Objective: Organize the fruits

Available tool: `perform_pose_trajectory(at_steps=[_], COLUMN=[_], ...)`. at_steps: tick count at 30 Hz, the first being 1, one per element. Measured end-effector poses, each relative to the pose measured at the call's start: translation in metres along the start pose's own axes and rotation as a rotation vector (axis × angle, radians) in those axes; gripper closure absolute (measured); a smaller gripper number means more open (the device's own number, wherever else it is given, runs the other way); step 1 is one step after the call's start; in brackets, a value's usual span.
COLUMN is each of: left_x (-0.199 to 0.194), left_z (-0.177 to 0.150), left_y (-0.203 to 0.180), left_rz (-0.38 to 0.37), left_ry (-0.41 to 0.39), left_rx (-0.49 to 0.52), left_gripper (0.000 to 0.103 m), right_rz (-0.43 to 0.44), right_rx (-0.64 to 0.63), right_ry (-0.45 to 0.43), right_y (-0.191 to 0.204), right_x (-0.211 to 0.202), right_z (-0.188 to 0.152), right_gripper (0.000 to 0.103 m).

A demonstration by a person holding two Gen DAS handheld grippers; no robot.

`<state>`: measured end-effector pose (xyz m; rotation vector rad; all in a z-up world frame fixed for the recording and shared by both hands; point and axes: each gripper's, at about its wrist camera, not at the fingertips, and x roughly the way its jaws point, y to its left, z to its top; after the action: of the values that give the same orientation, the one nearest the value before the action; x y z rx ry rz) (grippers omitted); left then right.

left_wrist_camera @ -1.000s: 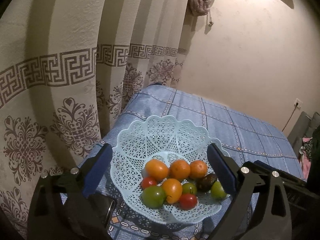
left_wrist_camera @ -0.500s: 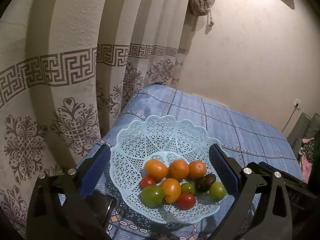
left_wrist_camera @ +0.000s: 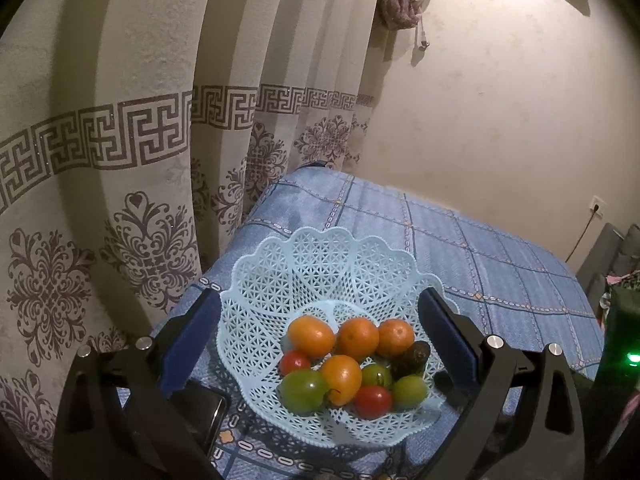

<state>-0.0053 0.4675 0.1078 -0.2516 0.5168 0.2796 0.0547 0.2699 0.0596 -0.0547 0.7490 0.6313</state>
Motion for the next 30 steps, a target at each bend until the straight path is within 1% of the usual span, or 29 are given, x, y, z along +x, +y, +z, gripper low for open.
perform_pose_trajectory(at_steps=[1,2,4,5,8,10,11,13,16,20,24,26,30], left_x=[0.000,0.000,-0.001,-0.001,-0.002,-0.004,-0.005,-0.009,-0.015,-0.023,-0.030,-0.033,-0.033], left_z=[0.000,0.000,0.001,0.001,0.000,0.000,-0.001,-0.003,-0.008,-0.017,-0.025,-0.029,-0.041], left_y=[0.000,0.000,0.000,0.001,0.000,-0.001,-0.002,-0.007,-0.013,-0.009,-0.001,-0.002,-0.017], left_rz=[0.000,0.000,0.000,-0.002,-0.003,0.000,0.011,0.031,0.051,0.078,0.141,0.155,0.186], left_ry=[0.000,-0.002,-0.007,-0.007,-0.004,-0.002,-0.003,-0.011,-0.018,-0.008,-0.006,-0.003,0.015], left_rx=[0.001,0.000,-0.002,-0.002,0.002,0.008,0.017,0.049,0.088,0.095,0.085,0.099,0.175], left_gripper=[0.003,0.003,0.003,0.003,0.003,0.003,0.003,0.003,0.003,0.003,0.003,0.003,0.003], right_rz=[0.030,0.020,-0.028,-0.033,-0.011,-0.010,-0.007,-0.002,-0.005,-0.019,-0.057,-0.055,-0.027], right_rx=[0.005,-0.001,-0.004,0.019,0.090,0.101,0.104,0.110,0.102,0.058,-0.003,0.010,0.071], right_ry=[-0.007,-0.022,-0.044,-0.047,-0.040,-0.055,-0.066,-0.091,-0.131,-0.119,-0.104,-0.119,-0.164], right_y=[0.000,0.001,-0.002,-0.008,-0.021,-0.025,-0.025,-0.026,-0.024,-0.024,-0.027,-0.034,-0.046], right_x=[-0.002,-0.005,-0.008,-0.010,-0.012,-0.016,-0.019,-0.025,-0.036,-0.044,-0.051,-0.058,-0.066], right_z=[-0.001,-0.001,0.000,0.000,0.003,0.005,0.006,0.009,0.014,0.014,0.005,0.002,-0.005], right_gripper=[0.034,0.034,0.033,0.033,0.033,0.033,0.032,0.018,0.013,0.013,0.013,0.013,0.012])
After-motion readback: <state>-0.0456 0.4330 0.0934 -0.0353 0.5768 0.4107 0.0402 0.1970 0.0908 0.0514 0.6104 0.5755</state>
